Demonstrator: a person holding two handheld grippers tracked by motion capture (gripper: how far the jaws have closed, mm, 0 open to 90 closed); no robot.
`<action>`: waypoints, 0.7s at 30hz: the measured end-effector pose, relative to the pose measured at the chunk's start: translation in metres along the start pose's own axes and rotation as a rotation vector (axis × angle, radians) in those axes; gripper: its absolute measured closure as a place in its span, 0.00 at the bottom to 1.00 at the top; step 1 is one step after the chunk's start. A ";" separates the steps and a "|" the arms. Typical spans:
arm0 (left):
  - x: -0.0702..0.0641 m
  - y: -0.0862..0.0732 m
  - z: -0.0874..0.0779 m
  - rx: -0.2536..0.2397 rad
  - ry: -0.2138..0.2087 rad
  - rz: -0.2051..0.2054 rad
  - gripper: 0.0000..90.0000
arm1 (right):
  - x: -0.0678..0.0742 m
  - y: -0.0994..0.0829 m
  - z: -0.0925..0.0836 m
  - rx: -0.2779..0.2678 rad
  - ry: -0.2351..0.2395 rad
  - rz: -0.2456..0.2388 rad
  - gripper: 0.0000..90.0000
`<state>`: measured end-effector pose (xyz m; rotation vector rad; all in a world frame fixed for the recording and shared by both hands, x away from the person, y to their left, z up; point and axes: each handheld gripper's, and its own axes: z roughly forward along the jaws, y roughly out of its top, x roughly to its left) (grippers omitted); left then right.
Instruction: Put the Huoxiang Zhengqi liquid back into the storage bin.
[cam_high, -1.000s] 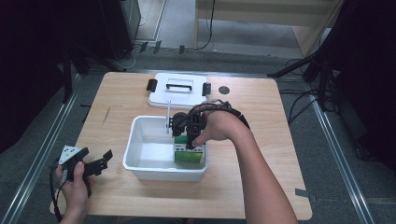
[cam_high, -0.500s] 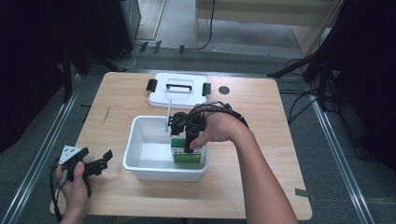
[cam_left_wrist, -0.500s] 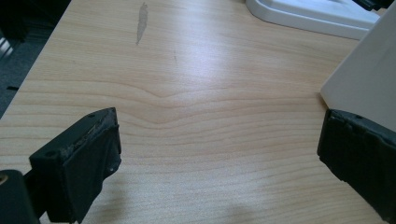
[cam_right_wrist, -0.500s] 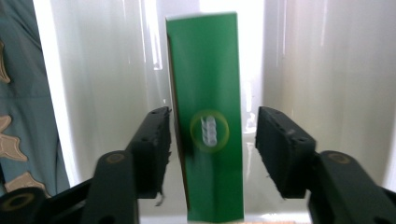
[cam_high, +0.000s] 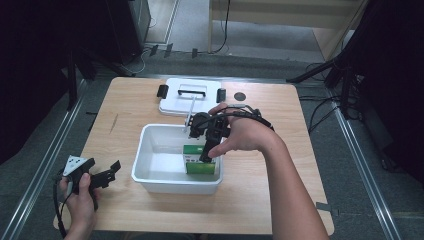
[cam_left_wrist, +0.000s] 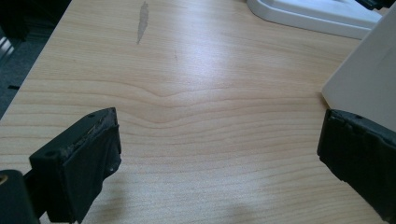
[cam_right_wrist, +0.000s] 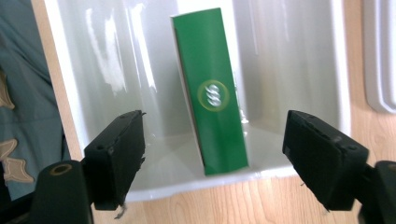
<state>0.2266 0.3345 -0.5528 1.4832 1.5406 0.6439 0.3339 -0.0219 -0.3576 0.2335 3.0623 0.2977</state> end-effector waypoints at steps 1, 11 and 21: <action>0.000 0.000 0.000 0.001 0.001 0.000 0.00 | -0.001 -0.002 -0.001 -0.009 -0.001 0.008 0.21; 0.000 0.000 0.000 0.001 0.001 -0.002 0.00 | -0.008 -0.037 -0.025 -0.098 -0.054 0.194 0.15; 0.000 0.000 0.000 0.003 0.003 0.002 0.00 | -0.017 -0.090 -0.033 -0.208 -0.089 0.423 0.15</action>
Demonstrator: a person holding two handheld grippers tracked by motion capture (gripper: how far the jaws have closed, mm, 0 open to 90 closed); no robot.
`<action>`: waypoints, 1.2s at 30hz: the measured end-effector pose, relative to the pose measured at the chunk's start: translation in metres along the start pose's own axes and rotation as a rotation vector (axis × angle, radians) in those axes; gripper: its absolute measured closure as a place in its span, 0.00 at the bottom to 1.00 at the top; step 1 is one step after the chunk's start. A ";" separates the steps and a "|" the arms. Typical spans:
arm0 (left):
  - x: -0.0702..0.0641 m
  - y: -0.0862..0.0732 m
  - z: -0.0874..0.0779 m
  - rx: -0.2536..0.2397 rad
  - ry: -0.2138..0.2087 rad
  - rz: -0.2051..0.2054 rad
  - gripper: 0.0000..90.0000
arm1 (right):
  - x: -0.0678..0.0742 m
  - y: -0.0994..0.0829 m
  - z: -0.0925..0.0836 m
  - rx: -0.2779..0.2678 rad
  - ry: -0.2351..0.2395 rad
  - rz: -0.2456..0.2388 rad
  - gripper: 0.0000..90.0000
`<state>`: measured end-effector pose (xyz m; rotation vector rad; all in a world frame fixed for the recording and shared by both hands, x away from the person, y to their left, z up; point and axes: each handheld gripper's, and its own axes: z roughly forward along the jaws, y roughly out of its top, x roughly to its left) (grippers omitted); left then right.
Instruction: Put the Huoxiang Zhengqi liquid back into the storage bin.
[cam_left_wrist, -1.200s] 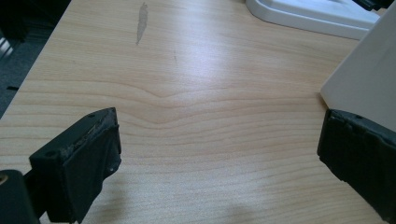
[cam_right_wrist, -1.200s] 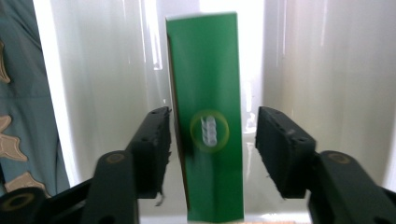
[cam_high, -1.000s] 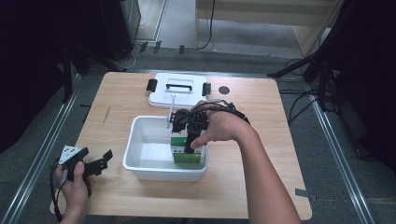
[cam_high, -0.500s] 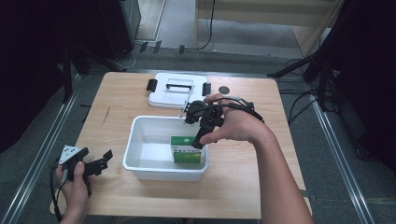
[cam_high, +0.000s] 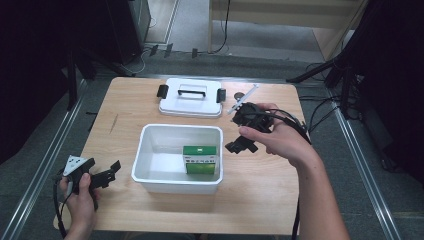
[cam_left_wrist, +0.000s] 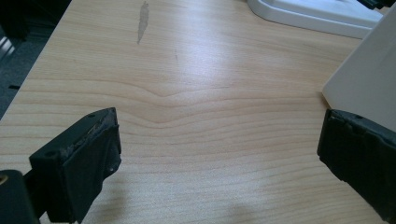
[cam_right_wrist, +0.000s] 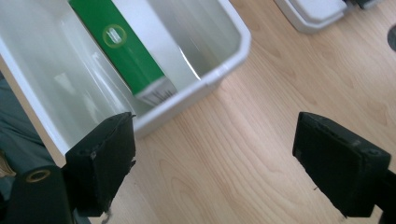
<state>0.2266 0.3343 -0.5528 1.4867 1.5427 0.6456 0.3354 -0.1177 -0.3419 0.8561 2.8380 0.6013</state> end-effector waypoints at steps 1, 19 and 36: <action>0.000 0.000 0.000 -0.001 0.000 0.000 0.00 | -0.003 -0.006 -0.001 -0.008 -0.002 0.015 0.15; 0.000 0.000 0.000 0.002 0.002 0.006 0.00 | -0.040 -0.110 0.018 -0.099 -0.028 0.211 0.15; 0.000 0.000 -0.001 0.004 0.004 0.009 0.00 | -0.040 -0.183 0.060 -0.260 -0.191 0.294 0.14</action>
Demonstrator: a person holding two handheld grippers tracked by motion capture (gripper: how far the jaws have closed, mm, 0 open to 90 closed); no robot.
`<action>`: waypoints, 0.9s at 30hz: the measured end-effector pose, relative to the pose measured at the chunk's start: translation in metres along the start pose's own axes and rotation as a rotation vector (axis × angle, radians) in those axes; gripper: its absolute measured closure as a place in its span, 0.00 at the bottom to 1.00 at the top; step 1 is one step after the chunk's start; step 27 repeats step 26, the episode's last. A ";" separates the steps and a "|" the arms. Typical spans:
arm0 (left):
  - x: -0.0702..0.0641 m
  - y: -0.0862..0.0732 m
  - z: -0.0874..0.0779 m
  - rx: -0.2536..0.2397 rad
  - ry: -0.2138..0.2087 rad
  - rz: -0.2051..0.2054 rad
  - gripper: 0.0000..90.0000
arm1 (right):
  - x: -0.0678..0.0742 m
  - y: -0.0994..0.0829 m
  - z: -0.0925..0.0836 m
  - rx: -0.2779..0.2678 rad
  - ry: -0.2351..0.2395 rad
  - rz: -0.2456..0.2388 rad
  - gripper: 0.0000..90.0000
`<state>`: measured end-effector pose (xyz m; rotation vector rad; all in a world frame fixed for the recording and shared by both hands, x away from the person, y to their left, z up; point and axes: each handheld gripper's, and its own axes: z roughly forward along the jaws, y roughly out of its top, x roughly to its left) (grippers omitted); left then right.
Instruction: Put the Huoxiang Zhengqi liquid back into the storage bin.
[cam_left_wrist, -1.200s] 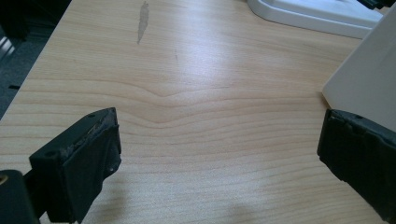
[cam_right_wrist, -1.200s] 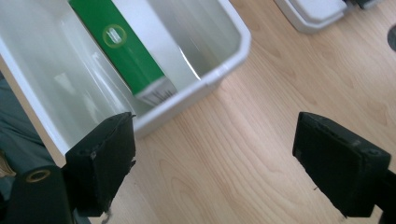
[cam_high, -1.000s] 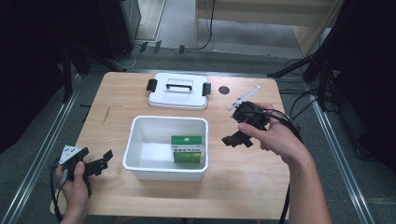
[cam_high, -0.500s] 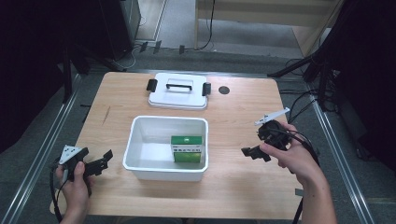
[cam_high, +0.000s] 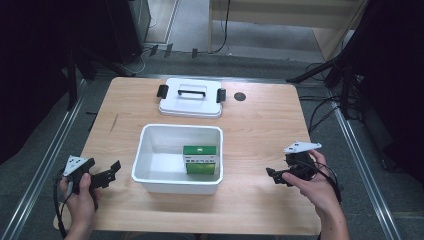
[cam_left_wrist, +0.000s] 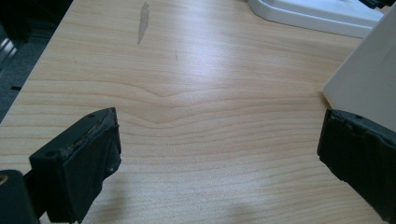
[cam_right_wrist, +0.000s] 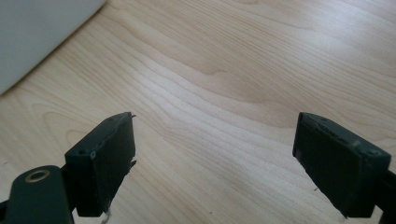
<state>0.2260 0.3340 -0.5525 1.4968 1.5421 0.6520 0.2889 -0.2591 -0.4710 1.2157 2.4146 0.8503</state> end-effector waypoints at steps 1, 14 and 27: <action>0.000 0.000 0.000 0.000 0.000 0.000 0.00 | 0.000 -0.004 0.002 -0.012 -0.010 0.006 0.14; 0.000 0.000 0.000 -0.001 0.001 0.001 0.00 | 0.010 -0.062 0.017 -0.298 -0.153 0.081 0.15; 0.000 0.001 0.002 0.011 -0.003 -0.008 0.00 | -0.003 -0.095 0.019 -0.452 -0.180 0.245 0.16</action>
